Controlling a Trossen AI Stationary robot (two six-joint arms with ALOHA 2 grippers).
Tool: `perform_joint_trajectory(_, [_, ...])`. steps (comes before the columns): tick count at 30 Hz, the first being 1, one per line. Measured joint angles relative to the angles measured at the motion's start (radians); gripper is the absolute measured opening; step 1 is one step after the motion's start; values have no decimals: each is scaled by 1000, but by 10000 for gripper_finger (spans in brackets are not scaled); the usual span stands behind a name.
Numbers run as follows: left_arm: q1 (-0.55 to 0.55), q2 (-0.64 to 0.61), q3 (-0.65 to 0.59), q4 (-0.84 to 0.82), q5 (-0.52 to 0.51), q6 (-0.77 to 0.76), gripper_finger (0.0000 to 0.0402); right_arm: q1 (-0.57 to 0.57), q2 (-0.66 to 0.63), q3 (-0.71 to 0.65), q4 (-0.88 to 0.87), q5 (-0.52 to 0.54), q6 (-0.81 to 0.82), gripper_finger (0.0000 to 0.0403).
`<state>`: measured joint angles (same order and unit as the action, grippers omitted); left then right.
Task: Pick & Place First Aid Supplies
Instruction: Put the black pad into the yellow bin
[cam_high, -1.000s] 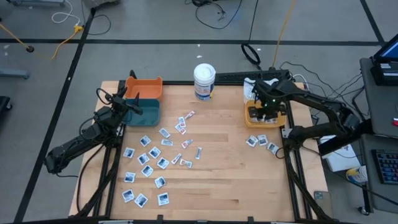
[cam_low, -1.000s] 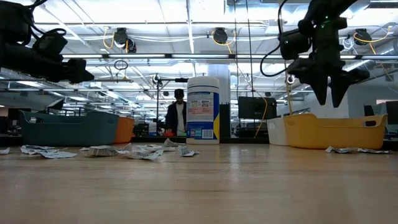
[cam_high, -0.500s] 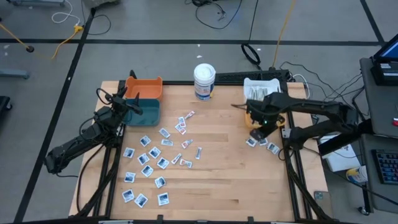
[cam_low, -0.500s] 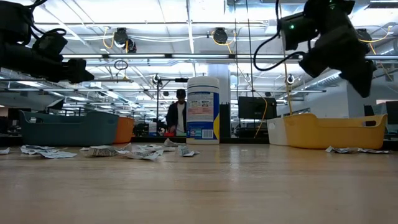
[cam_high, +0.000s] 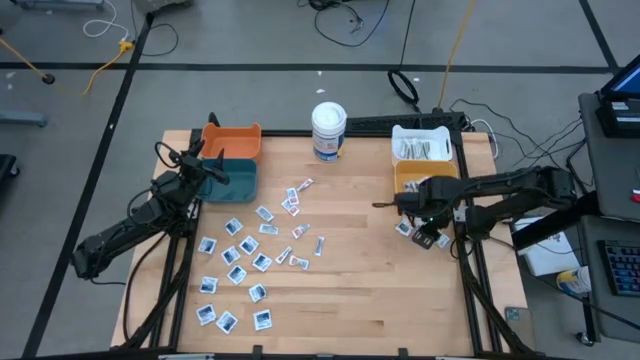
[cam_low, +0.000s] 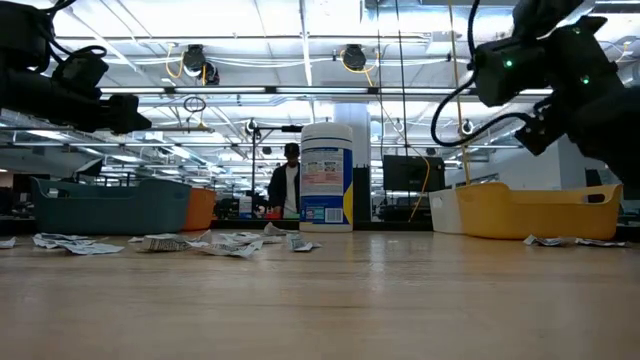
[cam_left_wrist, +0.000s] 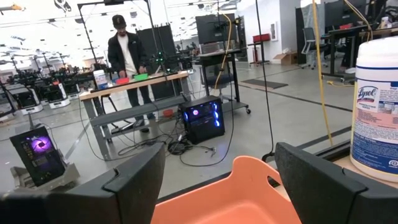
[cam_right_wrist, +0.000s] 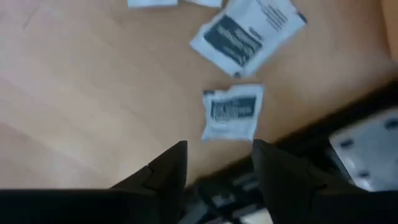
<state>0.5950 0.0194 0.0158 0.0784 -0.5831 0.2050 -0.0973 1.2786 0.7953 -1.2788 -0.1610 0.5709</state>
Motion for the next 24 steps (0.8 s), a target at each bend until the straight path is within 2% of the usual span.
perform_joint_trajectory(5, [0, 0, 0, 0, 0, 0, 308, 24, 19, -68, 76, 5, -9, 215])
perform_joint_trajectory(9, [0, 0, 0, 0, 0, 0, 308, 41, 36, -127, 159, 5, -12, 218])
perform_joint_trajectory(18, [0, 0, 0, 0, 0, 0, 308, 54, 55, -202, 243, 2, -7, 192])
perform_joint_trajectory(24, [0, 0, 0, 0, 0, 0, 308, 54, 56, -216, 253, -1, 26, 136])
